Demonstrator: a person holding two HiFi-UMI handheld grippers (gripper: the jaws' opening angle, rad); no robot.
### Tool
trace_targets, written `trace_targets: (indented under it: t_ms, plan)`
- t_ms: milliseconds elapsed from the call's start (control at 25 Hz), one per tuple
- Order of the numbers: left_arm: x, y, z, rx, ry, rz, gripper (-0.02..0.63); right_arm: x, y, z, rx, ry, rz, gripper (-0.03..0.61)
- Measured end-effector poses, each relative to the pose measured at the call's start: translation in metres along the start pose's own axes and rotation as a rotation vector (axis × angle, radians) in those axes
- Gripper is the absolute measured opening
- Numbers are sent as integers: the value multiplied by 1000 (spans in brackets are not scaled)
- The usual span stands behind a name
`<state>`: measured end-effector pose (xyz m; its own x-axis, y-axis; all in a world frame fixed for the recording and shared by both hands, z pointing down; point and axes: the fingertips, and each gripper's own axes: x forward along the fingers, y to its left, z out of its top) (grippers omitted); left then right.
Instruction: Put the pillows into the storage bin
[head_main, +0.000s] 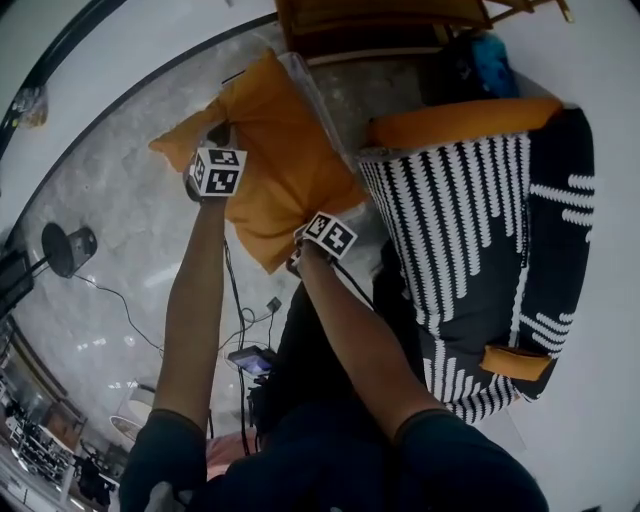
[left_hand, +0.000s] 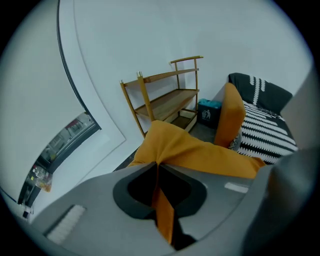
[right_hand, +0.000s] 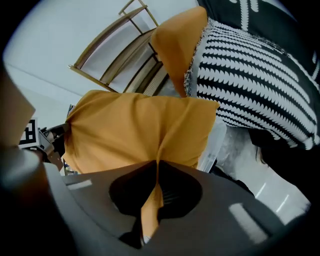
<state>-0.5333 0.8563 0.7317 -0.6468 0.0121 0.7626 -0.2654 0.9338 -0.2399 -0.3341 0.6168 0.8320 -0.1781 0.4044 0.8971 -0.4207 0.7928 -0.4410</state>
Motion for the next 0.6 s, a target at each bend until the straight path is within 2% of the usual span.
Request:
trace_targets:
  t_ms: [280, 400, 480, 600]
  plan:
    - [28, -11, -11, 48, 40, -39, 18, 27, -11, -16, 87, 62, -3, 18]
    - [37, -10, -19, 86, 82, -36, 41, 36, -18, -26, 109, 132, -5, 30]
    - [43, -13, -32, 109, 140, -54, 68, 40, -22, -32, 63, 199, 0, 70]
    - [43, -27, -54, 112, 202, -98, 134, 38, -20, -33, -56, 252, -1, 71]
